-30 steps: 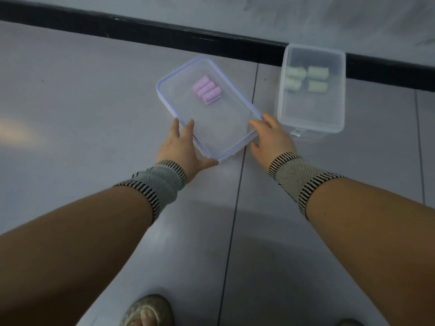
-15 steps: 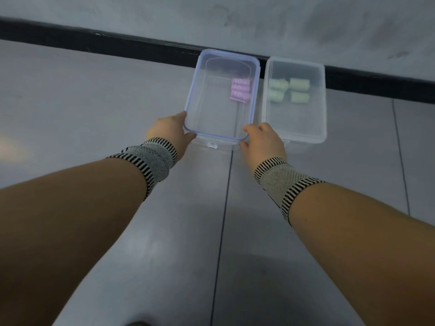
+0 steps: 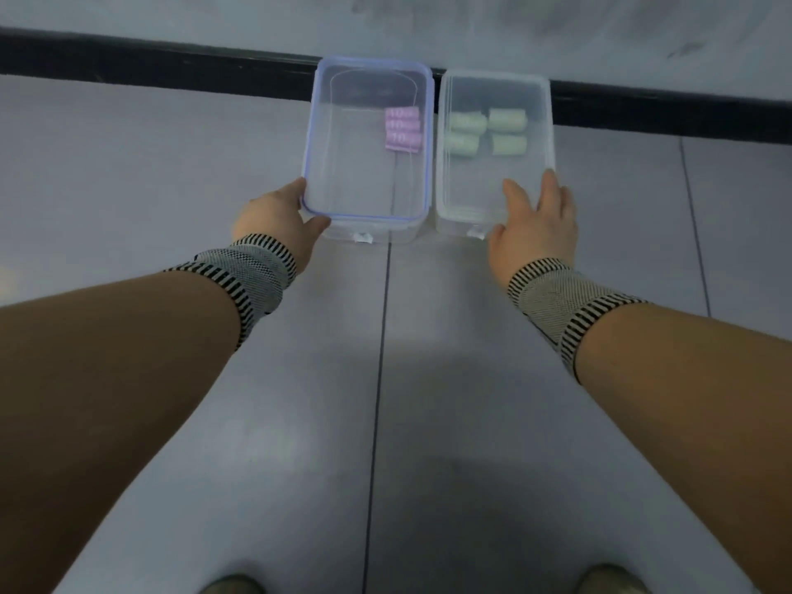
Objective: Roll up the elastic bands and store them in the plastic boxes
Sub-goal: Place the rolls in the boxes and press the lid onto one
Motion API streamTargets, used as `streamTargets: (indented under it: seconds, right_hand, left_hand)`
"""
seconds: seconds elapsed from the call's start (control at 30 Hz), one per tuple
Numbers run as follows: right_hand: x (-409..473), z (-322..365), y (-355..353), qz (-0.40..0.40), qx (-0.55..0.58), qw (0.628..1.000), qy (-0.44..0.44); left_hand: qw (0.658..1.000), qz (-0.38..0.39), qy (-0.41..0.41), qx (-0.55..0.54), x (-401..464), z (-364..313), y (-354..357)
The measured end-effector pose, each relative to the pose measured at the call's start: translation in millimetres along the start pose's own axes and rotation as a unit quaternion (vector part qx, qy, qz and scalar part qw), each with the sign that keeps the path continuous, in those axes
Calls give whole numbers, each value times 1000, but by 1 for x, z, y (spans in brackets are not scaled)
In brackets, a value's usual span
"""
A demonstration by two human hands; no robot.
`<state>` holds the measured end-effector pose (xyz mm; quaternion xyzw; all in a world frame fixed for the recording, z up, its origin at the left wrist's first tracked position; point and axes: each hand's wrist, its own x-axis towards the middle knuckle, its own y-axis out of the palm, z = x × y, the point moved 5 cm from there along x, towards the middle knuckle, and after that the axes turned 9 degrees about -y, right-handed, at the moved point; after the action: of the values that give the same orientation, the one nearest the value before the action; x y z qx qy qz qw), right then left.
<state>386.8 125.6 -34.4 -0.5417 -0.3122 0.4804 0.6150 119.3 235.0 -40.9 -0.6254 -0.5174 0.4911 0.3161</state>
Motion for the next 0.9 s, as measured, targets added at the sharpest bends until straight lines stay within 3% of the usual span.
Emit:
streamTargets:
  seconds: [0.27, 0.4, 0.53, 0.77, 0.9]
  right_hand:
    - [14, -41, -2, -69, 163, 977, 120]
    - [5, -34, 3, -47, 59, 997, 10]
    - [-8, -25, 15, -6, -2, 997, -72]
    - [-21, -31, 28, 22, 32, 998, -40]
    - [-23, -22, 18, -8, -70, 994, -81]
  left_hand:
    - [995, -9, -5, -96, -8, 4, 18]
    - [995, -92, 46, 15, -33, -10, 20]
    - [978, -62, 154, 126, -57, -38, 36]
    - [982, -61, 89, 153, -61, -17, 46]
    - [970, -78, 128, 191, -65, -17, 46]
